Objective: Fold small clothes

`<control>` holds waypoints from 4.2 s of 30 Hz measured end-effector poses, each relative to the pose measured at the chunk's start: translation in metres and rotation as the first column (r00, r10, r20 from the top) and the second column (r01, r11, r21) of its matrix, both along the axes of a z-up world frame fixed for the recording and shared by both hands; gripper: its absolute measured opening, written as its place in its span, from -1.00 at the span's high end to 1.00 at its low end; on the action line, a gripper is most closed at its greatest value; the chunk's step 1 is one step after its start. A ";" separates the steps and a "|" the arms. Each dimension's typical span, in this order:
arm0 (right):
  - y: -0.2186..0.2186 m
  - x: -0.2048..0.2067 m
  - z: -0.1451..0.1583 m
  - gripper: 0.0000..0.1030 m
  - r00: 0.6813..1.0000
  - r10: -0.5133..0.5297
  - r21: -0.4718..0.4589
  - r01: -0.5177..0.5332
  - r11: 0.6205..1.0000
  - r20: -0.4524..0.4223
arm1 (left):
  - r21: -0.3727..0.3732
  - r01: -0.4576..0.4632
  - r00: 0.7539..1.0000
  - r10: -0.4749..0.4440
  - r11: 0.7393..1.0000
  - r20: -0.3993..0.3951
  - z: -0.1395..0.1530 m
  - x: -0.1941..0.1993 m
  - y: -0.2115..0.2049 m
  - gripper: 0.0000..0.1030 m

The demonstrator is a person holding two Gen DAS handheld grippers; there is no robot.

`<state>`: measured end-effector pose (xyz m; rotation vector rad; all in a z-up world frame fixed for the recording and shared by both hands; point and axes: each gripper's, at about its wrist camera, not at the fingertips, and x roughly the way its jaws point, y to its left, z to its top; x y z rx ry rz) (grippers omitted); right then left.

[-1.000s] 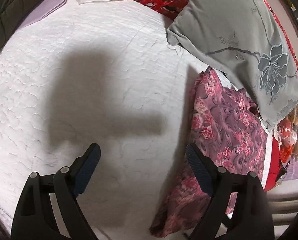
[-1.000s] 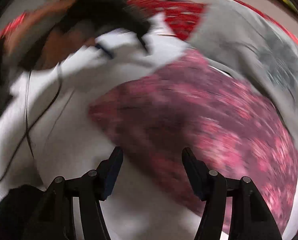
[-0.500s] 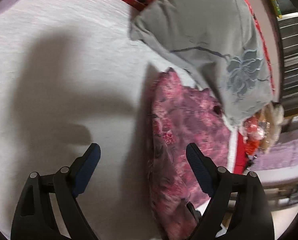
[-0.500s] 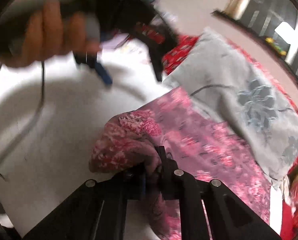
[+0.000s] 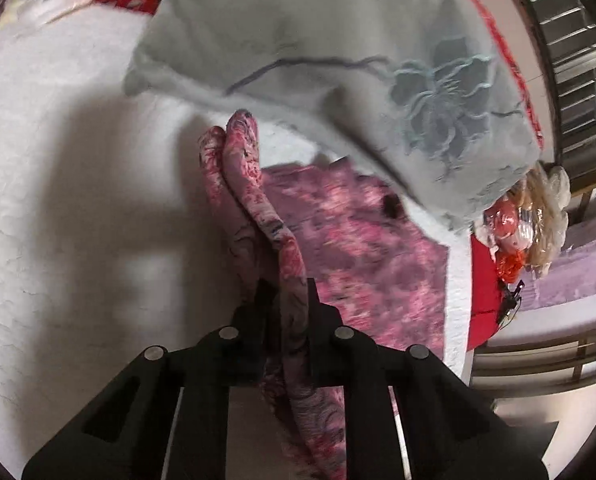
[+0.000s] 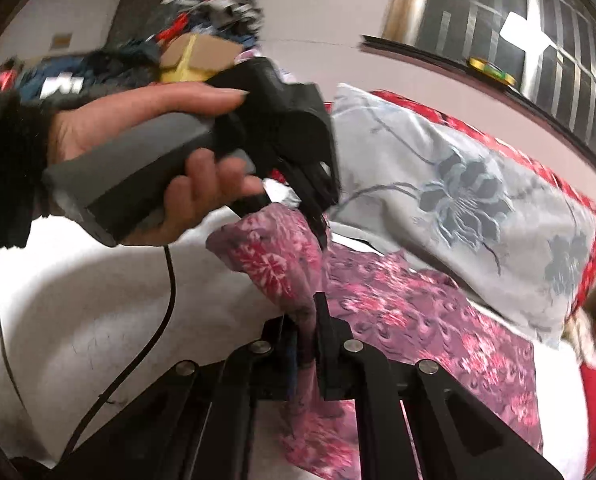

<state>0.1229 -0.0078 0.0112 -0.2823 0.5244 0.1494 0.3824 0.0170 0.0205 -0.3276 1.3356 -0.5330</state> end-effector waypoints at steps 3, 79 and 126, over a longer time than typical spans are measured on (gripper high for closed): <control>-0.032 -0.005 0.012 0.89 0.998 -0.062 0.093 0.063 0.994 -0.007 | 0.023 0.023 0.998 -0.024 0.999 0.055 0.018 -0.008 -0.028 0.79; -0.390 -0.047 0.008 -0.06 0.881 -0.299 0.703 0.472 0.532 -0.366 | 0.098 0.030 0.986 -0.045 0.995 0.157 0.022 -0.074 -0.178 -0.12; -0.370 0.006 0.014 0.16 0.862 -0.204 0.439 0.424 0.792 -0.464 | 0.188 0.004 0.938 -0.069 0.982 0.341 0.001 -0.144 -0.154 -0.26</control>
